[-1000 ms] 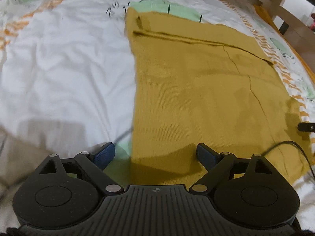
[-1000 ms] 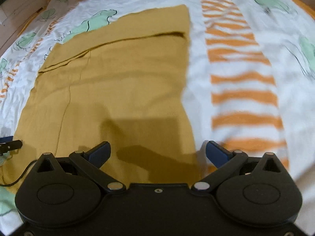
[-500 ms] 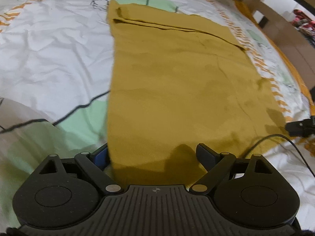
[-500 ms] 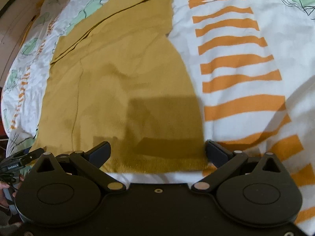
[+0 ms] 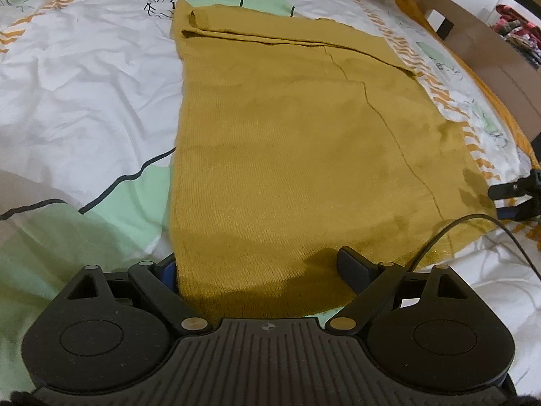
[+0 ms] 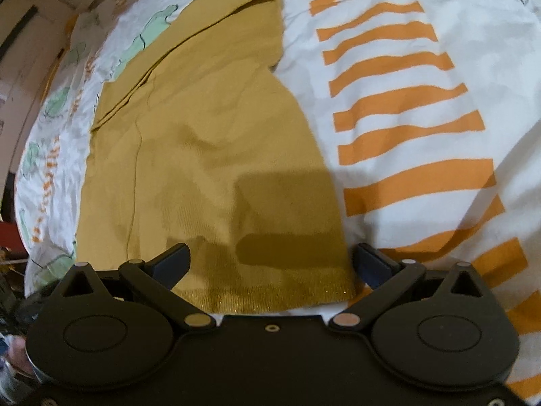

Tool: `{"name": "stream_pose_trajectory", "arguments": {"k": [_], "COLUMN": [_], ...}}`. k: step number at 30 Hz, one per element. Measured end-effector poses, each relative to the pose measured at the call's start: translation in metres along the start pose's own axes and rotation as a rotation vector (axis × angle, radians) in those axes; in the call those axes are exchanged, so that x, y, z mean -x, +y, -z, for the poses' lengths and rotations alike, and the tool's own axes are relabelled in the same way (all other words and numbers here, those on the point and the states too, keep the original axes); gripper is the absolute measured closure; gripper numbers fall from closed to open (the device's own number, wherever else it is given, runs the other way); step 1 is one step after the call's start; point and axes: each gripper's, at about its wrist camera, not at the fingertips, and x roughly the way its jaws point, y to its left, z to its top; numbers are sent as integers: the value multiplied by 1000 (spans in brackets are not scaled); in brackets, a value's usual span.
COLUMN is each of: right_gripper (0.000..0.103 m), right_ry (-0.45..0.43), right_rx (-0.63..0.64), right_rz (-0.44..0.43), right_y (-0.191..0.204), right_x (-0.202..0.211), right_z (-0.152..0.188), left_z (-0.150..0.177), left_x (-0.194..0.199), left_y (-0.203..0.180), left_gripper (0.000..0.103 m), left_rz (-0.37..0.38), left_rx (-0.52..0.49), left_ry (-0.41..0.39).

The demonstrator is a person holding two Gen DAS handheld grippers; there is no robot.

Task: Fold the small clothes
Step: 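Move both tools to the sweater hem and close both grippers on it, then lift the hem with both grippers and fold it over toward the collar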

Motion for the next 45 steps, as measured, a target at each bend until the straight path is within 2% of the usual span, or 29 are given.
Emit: {"name": "stream_pose_trajectory", "arguments": {"k": [3, 5, 7, 8, 9, 11, 12, 14, 16, 17, 19, 21, 23, 26, 31, 35, 36, 37, 38, 39, 40, 43, 45], "right_gripper": [1, 7, 24, 29, 39, 55, 65, 70, 83, 84, 85, 85, 85, 85, 85, 85, 85, 85, 85, 85, 87, 88, 88], "right_ry": [-1, -5, -16, -24, -31, -40, -38, -41, -46, -50, -65, -69, -68, -65, -65, -67, -67, -69, -71, -76, -84, -146, -218], "right_rx": [14, 43, 67, 75, 75, 48, 31, 28, 51, 64, 96, 105, 98, 89, 86, 85, 85, 84, 84, 84, 88, 105, 122], "right_rz": [3, 34, 70, 81, 84, 47, 25, 11, 9, 11, 20, 22, 20, 18, 15, 13, 13, 12, 11, 10, 8, -31, -74], "right_y": [1, 5, 9, 10, 9, 3, -1, -2, 3, 6, 11, 14, 13, 12, 11, 10, 10, 10, 10, 10, 10, 13, 16], "right_x": [0, 0, 2, 3, 4, 7, 8, 8, 8, 8, 9, 8, 8, 6, 7, 7, 7, 7, 7, 8, 9, 19, 30], "right_z": [1, 4, 6, 7, 7, 8, 8, 9, 11, 12, 14, 15, 14, 12, 14, 14, 14, 14, 14, 14, 15, 16, 16], "left_z": [1, 1, 2, 3, 3, 4, 4, 5, 6, 7, 8, 9, 11, 11, 11, 15, 16, 16, 16, 17, 17, 14, 8], "left_x": [1, 1, 2, 3, 3, 6, 7, 10, 12, 14, 16, 18, 18, 16, 14, 14, 15, 16, 18, 19, 21, 32, 42], "left_y": [1, 2, 2, 2, 2, 5, 6, 9, 12, 14, 18, 22, 21, 16, -2, -7, -6, -3, 0, 2, 5, 10, 9], "left_gripper": [14, 14, 15, 16, 19, 26, 31, 41, 57, 62, 82, 84, 84, 81, 50, 50, 53, 67, 75, 90, 99, 99, 99], "left_rz": [0, 5, 4, 3, 0, -4, -5, -9, -8, -3, 21, 52, 47, 19, -7, -33, -28, -29, -25, -18, -10, 11, 6], "left_rx": [-1, 5, 11, 14, 16, 32, 41, 62, 88, 103, 135, 175, 185, 171, 73, 63, 76, 95, 117, 136, 162, 200, 187], "left_ry": [-5, -8, -16, -20, -25, -38, -43, -54, -64, -71, -78, -86, -95, -94, -86, -115, -123, -132, -144, -155, -173, -237, -293]}}
